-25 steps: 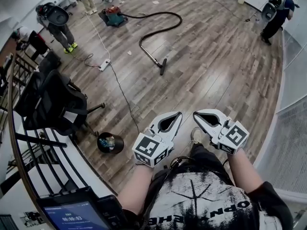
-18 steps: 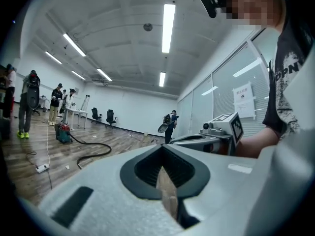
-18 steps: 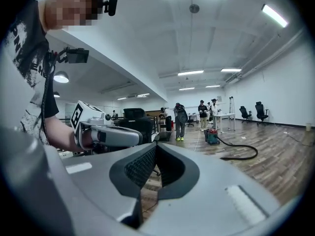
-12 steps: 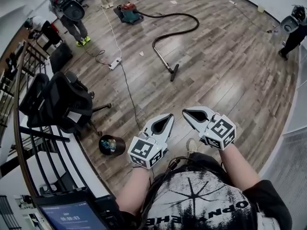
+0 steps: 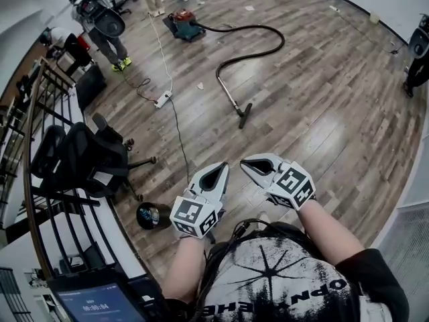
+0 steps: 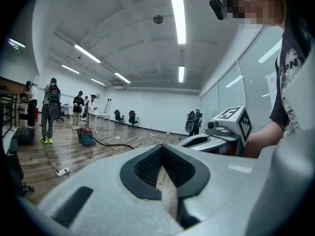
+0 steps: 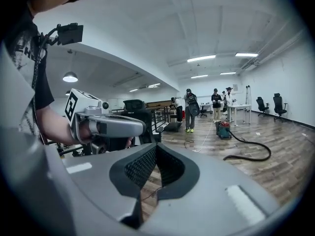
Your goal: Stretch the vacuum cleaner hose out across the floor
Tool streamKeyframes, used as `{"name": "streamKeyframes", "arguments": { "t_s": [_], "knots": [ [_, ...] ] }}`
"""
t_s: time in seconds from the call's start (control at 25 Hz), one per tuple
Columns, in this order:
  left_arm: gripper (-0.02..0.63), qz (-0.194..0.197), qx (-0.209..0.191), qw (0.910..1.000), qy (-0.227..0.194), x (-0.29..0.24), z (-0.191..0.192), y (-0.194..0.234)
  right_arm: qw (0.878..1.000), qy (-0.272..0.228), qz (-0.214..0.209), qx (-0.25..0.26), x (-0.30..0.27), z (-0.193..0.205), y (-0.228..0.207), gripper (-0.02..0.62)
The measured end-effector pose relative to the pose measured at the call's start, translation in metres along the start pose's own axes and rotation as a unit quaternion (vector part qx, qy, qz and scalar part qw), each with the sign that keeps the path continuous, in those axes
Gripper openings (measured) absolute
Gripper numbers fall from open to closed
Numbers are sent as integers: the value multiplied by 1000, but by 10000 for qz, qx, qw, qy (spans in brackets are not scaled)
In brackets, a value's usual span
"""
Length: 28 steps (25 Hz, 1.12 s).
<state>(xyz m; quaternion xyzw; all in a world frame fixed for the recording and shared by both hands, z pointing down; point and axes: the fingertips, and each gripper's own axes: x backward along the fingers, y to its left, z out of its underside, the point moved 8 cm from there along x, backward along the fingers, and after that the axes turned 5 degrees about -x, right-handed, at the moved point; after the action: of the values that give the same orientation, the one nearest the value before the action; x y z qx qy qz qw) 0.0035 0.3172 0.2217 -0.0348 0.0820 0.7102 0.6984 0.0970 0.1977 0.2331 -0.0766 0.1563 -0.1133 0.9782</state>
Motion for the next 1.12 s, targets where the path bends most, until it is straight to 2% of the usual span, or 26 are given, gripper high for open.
{"name": "streamKeyframes", "arguments": {
  "t_s": [0.32,0.6,0.8,1.0,1.12],
  "knots": [
    [2,-324,-50,9993,159,-53,3,10,9989,65,-454,13,-12,9,-53,5],
    [3,-499,40,9979,400,-64,8,15,9988,74,-449,-201,-13,15,-76,5],
    [2,-530,191,9977,386,-80,24,48,9983,63,-518,-262,-37,17,-99,5],
    [3,-499,307,9978,315,-94,29,81,9989,204,-428,-69,-57,8,-117,5],
    [2,-395,318,9984,249,-101,29,116,9990,264,-358,-44,-84,-2,-132,5]
  ]
}}
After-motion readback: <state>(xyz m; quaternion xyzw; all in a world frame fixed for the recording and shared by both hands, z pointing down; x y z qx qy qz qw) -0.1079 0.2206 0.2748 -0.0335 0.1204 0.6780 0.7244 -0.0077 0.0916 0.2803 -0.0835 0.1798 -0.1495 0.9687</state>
